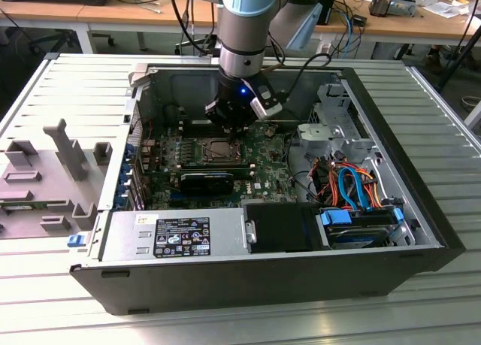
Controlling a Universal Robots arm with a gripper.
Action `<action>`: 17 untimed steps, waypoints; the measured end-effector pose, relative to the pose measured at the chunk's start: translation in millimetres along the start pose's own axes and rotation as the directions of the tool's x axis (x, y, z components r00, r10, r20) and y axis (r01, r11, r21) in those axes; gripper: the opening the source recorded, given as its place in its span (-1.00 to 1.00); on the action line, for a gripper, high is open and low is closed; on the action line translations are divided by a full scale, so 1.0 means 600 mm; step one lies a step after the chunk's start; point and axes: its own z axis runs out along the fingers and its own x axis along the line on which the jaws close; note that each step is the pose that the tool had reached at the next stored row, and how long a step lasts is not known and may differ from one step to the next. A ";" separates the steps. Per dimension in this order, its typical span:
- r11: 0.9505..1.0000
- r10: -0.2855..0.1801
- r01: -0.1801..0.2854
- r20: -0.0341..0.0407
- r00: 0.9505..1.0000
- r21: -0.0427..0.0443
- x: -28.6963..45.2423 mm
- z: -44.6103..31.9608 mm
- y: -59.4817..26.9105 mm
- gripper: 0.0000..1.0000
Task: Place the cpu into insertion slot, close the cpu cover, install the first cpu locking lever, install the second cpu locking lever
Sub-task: 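Install the first cpu locking lever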
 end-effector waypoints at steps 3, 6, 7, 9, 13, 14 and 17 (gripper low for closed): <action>1.000 0.000 0.000 0.000 1.000 0.000 0.000 0.000 0.001 -0.79; 1.000 0.000 0.000 -0.001 1.000 0.000 0.000 -0.001 0.002 -0.79; 1.000 0.000 0.000 -0.001 1.000 0.001 0.000 -0.001 0.002 -0.79; 1.000 0.000 0.000 0.000 1.000 0.000 0.000 -0.003 0.003 -0.79; 1.000 0.000 0.000 0.003 1.000 -0.003 0.000 -0.009 0.005 -0.79; 1.000 0.000 0.000 0.003 1.000 -0.001 0.000 -0.012 0.005 -0.79; 1.000 0.000 0.000 0.003 1.000 -0.001 0.001 -0.020 0.005 -0.79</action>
